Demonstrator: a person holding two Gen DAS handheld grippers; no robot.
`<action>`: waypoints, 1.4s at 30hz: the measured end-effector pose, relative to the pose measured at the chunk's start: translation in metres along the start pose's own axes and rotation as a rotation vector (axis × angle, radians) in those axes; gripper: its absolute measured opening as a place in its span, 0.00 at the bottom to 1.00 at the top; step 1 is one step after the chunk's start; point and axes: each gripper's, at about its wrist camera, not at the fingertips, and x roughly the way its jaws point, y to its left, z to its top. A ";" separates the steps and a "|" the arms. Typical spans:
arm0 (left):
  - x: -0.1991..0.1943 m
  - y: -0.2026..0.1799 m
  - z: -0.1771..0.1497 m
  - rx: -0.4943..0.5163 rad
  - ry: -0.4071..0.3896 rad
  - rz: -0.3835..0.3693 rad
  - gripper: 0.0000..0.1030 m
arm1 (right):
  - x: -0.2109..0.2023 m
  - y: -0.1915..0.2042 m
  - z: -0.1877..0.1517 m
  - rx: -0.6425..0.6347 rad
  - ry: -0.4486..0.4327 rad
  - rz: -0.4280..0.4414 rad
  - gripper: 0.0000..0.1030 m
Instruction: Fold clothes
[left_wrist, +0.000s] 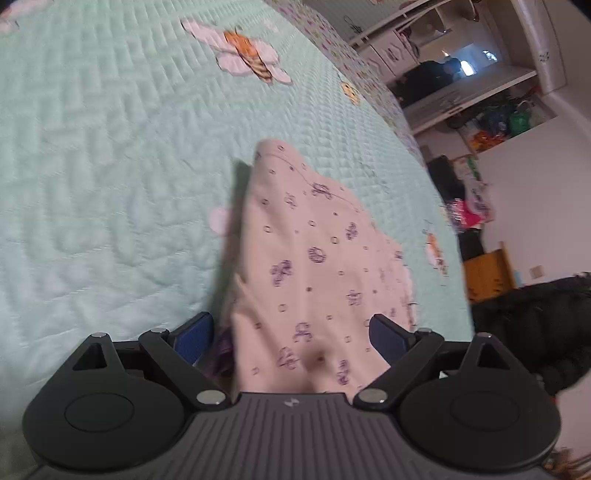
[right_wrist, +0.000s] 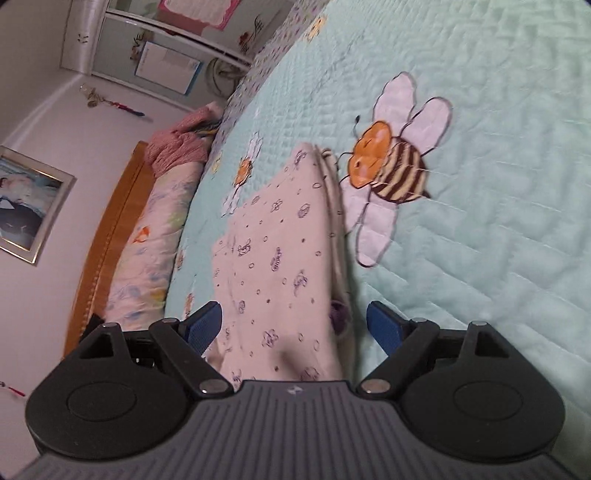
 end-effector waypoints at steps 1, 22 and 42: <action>0.003 0.001 0.001 -0.012 0.006 -0.020 0.93 | 0.004 0.001 0.002 0.003 0.017 0.013 0.84; -0.029 -0.032 -0.023 0.038 0.070 -0.103 0.18 | 0.003 0.018 -0.002 0.017 0.076 0.080 0.19; -0.066 -0.072 -0.047 0.116 -0.139 -0.080 0.49 | -0.052 0.077 -0.040 -0.103 -0.033 0.062 0.32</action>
